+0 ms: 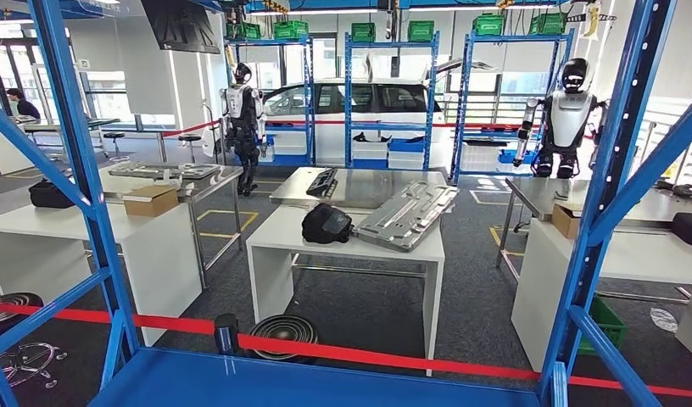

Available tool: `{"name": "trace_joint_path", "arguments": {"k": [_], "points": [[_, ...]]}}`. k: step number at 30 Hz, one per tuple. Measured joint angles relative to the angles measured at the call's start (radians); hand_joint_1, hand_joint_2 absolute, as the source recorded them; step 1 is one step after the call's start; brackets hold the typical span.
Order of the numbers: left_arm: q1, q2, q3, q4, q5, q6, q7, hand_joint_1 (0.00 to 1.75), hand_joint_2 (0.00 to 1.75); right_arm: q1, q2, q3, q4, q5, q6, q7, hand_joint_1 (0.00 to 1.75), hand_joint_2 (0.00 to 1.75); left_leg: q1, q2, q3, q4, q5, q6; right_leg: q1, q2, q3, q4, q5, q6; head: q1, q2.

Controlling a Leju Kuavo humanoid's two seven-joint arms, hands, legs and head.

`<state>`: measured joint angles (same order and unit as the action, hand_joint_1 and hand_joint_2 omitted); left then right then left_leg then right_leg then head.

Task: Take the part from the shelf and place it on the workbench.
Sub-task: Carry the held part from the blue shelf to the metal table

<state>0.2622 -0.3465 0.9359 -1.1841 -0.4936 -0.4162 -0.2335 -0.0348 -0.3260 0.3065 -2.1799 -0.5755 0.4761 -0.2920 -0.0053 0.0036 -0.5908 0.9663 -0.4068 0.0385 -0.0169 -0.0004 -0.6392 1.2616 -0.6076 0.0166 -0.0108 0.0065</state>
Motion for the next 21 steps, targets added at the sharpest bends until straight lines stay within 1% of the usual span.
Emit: {"name": "trace_joint_path", "arguments": {"k": [1,2,3,4,5,6,7,8,9,10,11,12,13,14,15,16,17,18,19,20,21], "points": [[0.0,0.0,0.0,0.002,0.0,0.0,0.0,0.0,1.75,0.0,-0.005,0.001,0.002,0.0,0.0,0.0,1.75,1.75,0.0,0.0,-0.01,0.005,0.005,-0.003,-0.002,0.0,0.041,-0.056,0.023,0.01,0.0,0.0],[0.0,0.0,0.0,0.003,0.0,0.0,0.0,0.0,1.75,-0.001,-0.009,0.003,0.003,0.0,0.0,-0.001,1.75,1.75,0.0,0.0,-0.021,0.012,0.01,-0.006,-0.003,0.0,0.091,-0.134,0.039,0.016,0.0,0.0],[0.0,0.0,0.0,0.004,0.0,0.0,0.0,0.0,1.75,-0.002,-0.013,0.004,0.004,0.003,-0.002,-0.003,1.75,1.75,-0.001,-0.001,-0.032,0.02,0.014,-0.01,-0.003,0.001,0.133,-0.199,0.052,0.015,0.0,0.0],[0.0,0.0,0.0,0.004,0.002,0.001,0.0,0.0,1.75,-0.003,-0.016,0.006,0.004,0.007,-0.004,-0.006,1.75,1.75,-0.003,-0.002,-0.039,0.028,0.017,-0.015,-0.002,0.003,0.159,-0.243,0.057,0.009,0.0,0.0],[0.001,0.0,0.0,0.004,0.005,0.002,0.0,0.0,1.75,-0.004,-0.02,0.007,0.005,0.016,-0.009,-0.012,1.75,1.75,-0.004,-0.003,-0.043,0.034,0.021,-0.02,-0.001,0.006,0.167,-0.264,0.056,0.0,-0.001,0.0],[0.002,0.001,-0.001,0.004,0.011,0.004,0.001,0.0,1.75,-0.004,-0.025,0.009,0.006,0.028,-0.016,-0.019,1.75,1.75,-0.005,-0.004,-0.046,0.036,0.026,-0.025,0.002,0.008,0.163,-0.262,0.06,-0.008,-0.002,0.0],[0.005,0.001,-0.002,0.004,0.02,0.007,0.002,0.0,1.75,-0.005,-0.03,0.01,0.007,0.047,-0.026,-0.027,1.75,1.75,-0.004,-0.005,-0.047,0.038,0.03,-0.029,-0.001,0.007,0.155,-0.262,0.065,-0.016,-0.002,0.0],[0.009,0.001,-0.003,0.003,0.03,0.01,0.004,0.0,1.75,-0.005,-0.035,0.011,0.008,0.069,-0.037,-0.034,1.75,1.75,-0.002,-0.006,-0.052,0.044,0.024,-0.034,-0.002,0.006,0.149,-0.263,0.07,-0.024,-0.002,0.0],[0.014,0.001,-0.006,0.003,0.04,0.014,0.007,0.0,1.75,-0.003,-0.039,0.012,0.008,0.093,-0.047,-0.04,1.75,1.75,0.001,-0.006,-0.059,0.061,-0.001,-0.04,-0.004,0.005,0.142,-0.263,0.078,-0.033,-0.002,0.0],[0.019,0.001,-0.009,0.002,0.048,0.017,0.01,0.0,1.75,-0.002,-0.042,0.013,0.008,0.115,-0.055,-0.044,1.75,1.75,0.003,-0.006,-0.07,0.097,-0.042,-0.046,-0.007,0.003,0.133,-0.264,0.088,-0.04,-0.003,-0.001],[0.022,0.001,-0.012,0.002,0.053,0.02,0.013,0.0,1.75,0.0,-0.046,0.013,0.008,0.13,-0.061,-0.046,1.75,1.75,0.006,-0.006,-0.086,0.151,-0.095,-0.053,-0.006,0.002,0.124,-0.263,0.097,-0.044,-0.004,-0.001],[0.023,0.001,-0.015,0.002,0.057,0.022,0.014,0.0,1.75,0.002,-0.049,0.014,0.008,0.14,-0.064,-0.047,1.75,1.75,0.009,-0.005,-0.102,0.216,-0.144,-0.057,-0.005,0.002,0.113,-0.263,0.107,-0.046,-0.005,-0.001],[0.024,0.001,-0.018,0.002,0.058,0.022,0.015,0.0,1.75,0.004,-0.052,0.014,0.008,0.145,-0.066,-0.047,1.75,1.75,0.011,-0.005,-0.112,0.276,-0.175,-0.06,-0.004,0.001,0.102,-0.262,0.116,-0.045,-0.005,-0.001],[0.024,0.001,-0.02,0.002,0.06,0.023,0.016,0.0,1.75,0.006,-0.054,0.014,0.008,0.147,-0.066,-0.047,1.75,1.75,0.012,-0.005,-0.111,0.314,-0.183,-0.061,-0.003,0.001,0.09,-0.261,0.126,-0.044,-0.006,0.0],[0.025,0.001,-0.022,0.002,0.061,0.023,0.016,0.0,1.75,0.008,-0.056,0.015,0.008,0.149,-0.068,-0.047,1.75,1.75,0.013,-0.005,-0.092,0.316,-0.171,-0.06,-0.002,0.001,0.079,-0.26,0.134,-0.043,-0.006,0.0],[0.025,0.001,-0.024,0.002,0.062,0.023,0.016,0.0,1.75,0.009,-0.058,0.015,0.008,0.154,-0.07,-0.048,1.75,1.75,0.012,-0.005,-0.055,0.28,-0.147,-0.056,0.0,0.001,0.07,-0.259,0.143,-0.041,-0.006,0.0],[0.025,0.001,-0.026,0.002,0.065,0.024,0.018,0.0,1.75,0.009,-0.059,0.015,0.008,0.162,-0.075,-0.049,1.75,1.75,0.01,-0.007,-0.002,0.213,-0.123,-0.049,0.001,0.001,0.063,-0.259,0.15,-0.04,-0.006,0.0],[0.026,0.002,-0.029,0.0,0.07,0.027,0.021,0.0,1.75,0.007,-0.06,0.015,0.008,0.175,-0.082,-0.049,1.75,1.75,0.007,-0.008,0.055,0.133,-0.112,-0.038,0.003,0.001,0.057,-0.259,0.157,-0.037,-0.006,0.0],[0.027,0.002,-0.032,-0.003,0.078,0.033,0.027,0.0,1.75,0.004,-0.062,0.015,0.008,0.189,-0.091,-0.047,1.75,1.75,0.003,-0.009,0.099,0.067,-0.111,-0.029,0.003,0.001,0.054,-0.26,0.164,-0.033,-0.006,0.0],[0.03,0.002,-0.037,-0.006,0.089,0.041,0.035,0.0,1.75,-0.001,-0.063,0.015,0.008,0.203,-0.102,-0.042,1.75,1.75,-0.002,-0.011,0.125,0.023,-0.114,-0.021,0.002,0.001,0.051,-0.261,0.171,-0.027,-0.006,0.0],[0.034,0.002,-0.043,-0.01,0.102,0.05,0.045,0.0,1.75,-0.006,-0.063,0.015,0.008,0.216,-0.113,-0.036,1.75,1.75,-0.007,-0.01,0.134,0.002,-0.118,-0.016,0.0,0.001,0.049,-0.263,0.179,-0.02,-0.006,0.0]]}}
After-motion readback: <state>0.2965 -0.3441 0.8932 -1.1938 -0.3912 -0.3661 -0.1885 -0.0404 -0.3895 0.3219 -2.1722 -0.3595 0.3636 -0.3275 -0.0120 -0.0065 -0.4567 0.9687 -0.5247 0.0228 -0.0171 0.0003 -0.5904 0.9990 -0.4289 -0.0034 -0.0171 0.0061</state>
